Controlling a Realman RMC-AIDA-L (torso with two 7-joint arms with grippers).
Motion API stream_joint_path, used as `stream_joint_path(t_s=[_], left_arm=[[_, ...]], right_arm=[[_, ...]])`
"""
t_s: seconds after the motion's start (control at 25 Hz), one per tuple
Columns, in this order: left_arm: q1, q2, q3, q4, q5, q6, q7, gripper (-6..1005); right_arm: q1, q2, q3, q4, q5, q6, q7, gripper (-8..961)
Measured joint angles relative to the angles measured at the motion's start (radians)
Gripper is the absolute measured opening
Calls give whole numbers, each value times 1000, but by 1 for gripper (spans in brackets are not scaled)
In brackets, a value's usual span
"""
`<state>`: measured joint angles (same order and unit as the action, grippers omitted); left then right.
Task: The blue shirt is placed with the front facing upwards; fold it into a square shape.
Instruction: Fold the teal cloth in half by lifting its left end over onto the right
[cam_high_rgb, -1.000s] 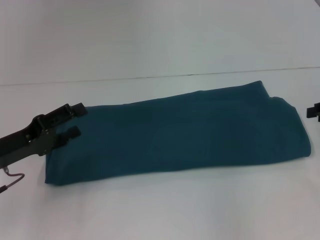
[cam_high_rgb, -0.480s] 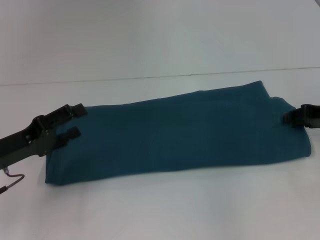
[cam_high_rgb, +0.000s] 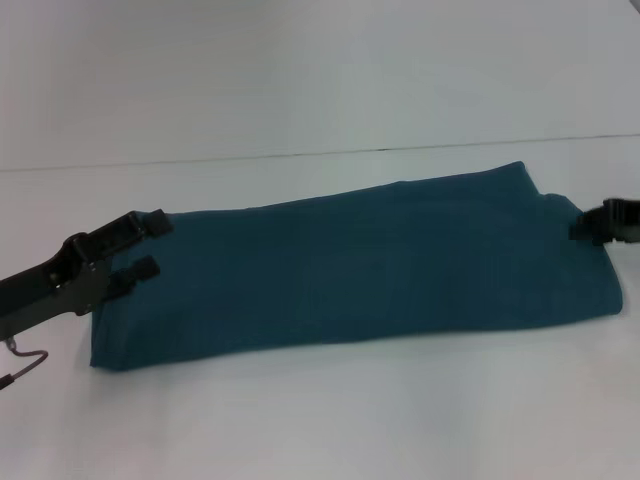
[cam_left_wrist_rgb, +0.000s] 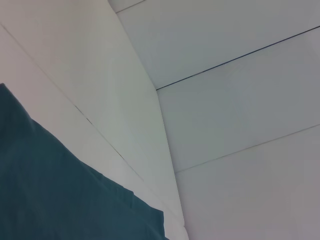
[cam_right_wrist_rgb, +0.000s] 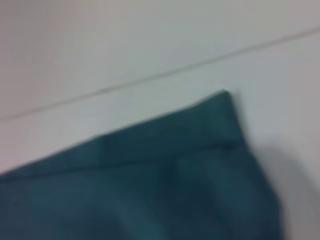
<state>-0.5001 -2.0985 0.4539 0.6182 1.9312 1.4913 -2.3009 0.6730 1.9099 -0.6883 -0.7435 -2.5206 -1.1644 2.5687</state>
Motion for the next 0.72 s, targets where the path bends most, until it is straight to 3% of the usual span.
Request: stream_joint_path(t_s=[0.2, 0.48, 0.72], left_arm=[[1, 3, -1, 1, 0, 7, 0, 906], [1, 8, -1, 7, 7, 9, -1, 906], [2, 11, 4, 9, 11, 9, 2, 906]], right_arm=[[-48, -3, 16, -104, 182, -129, -51, 413], [-130, -11, 103, -113, 500, -335, -219, 417], [-195, 13, 133, -111, 615, -473, -404, 421]])
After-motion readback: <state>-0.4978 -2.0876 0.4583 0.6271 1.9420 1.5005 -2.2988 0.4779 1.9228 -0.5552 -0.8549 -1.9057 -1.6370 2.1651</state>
